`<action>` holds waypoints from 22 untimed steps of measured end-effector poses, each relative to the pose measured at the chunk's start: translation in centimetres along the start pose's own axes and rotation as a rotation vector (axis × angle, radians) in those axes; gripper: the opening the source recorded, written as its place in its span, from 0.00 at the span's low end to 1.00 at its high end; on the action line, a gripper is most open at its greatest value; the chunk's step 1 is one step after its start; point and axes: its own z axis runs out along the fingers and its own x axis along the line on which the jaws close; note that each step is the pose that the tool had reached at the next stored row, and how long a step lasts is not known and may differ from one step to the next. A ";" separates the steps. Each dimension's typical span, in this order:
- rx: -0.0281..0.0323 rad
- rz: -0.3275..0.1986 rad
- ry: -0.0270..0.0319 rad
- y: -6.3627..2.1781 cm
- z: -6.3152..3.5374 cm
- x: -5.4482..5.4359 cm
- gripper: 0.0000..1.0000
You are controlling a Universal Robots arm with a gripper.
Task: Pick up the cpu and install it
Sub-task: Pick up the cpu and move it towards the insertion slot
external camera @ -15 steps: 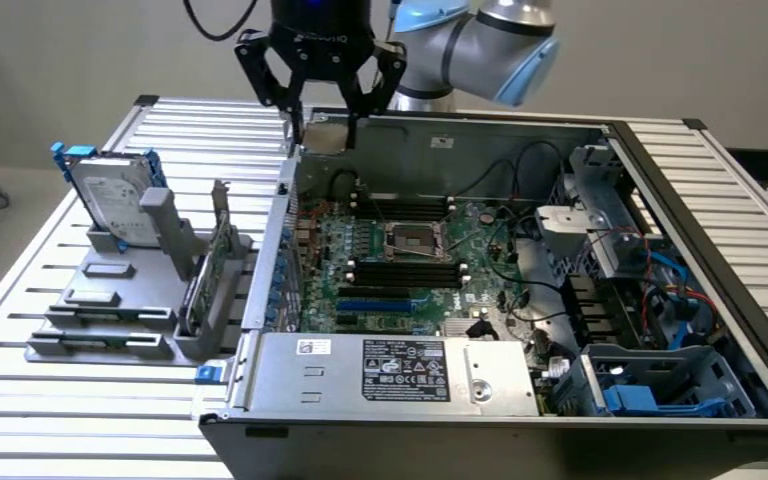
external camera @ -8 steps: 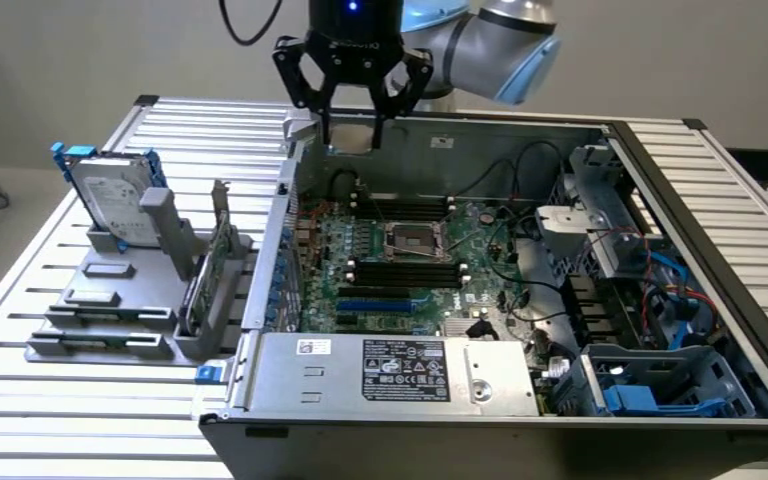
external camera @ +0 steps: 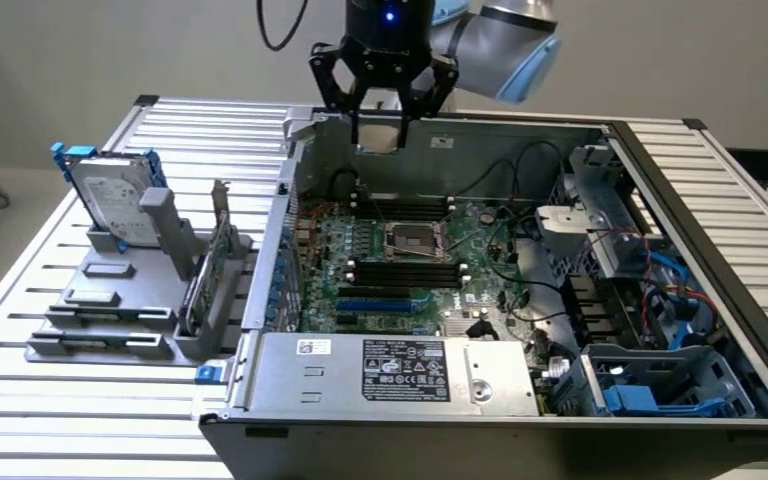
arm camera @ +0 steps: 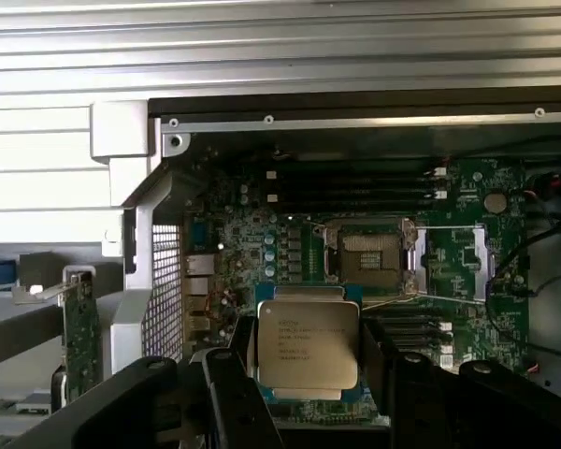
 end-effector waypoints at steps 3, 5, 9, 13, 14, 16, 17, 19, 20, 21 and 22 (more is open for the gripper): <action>0.0000 0.000 0.0000 0.75 0.58 -1.3 0.55; -0.0001 0.000 0.0000 1.23 0.99 -2.2 0.55; 0.0000 0.000 0.0000 1.94 1.73 -4.0 0.55; -0.0002 0.000 0.0000 2.08 2.43 -5.5 0.55; -0.0001 0.000 0.0000 2.07 2.60 -5.7 0.55; 0.0001 0.000 0.0001 2.04 2.96 -6.0 0.55; 0.0000 0.000 0.0001 2.02 3.14 -6.1 0.55; 0.0000 0.000 0.0000 1.98 3.50 -6.1 0.55; 0.0000 0.000 0.0000 1.95 3.68 -6.1 0.55; 0.0000 0.000 0.0000 1.93 3.86 -6.1 0.55; 0.0000 0.000 0.0000 1.90 4.05 -6.1 0.55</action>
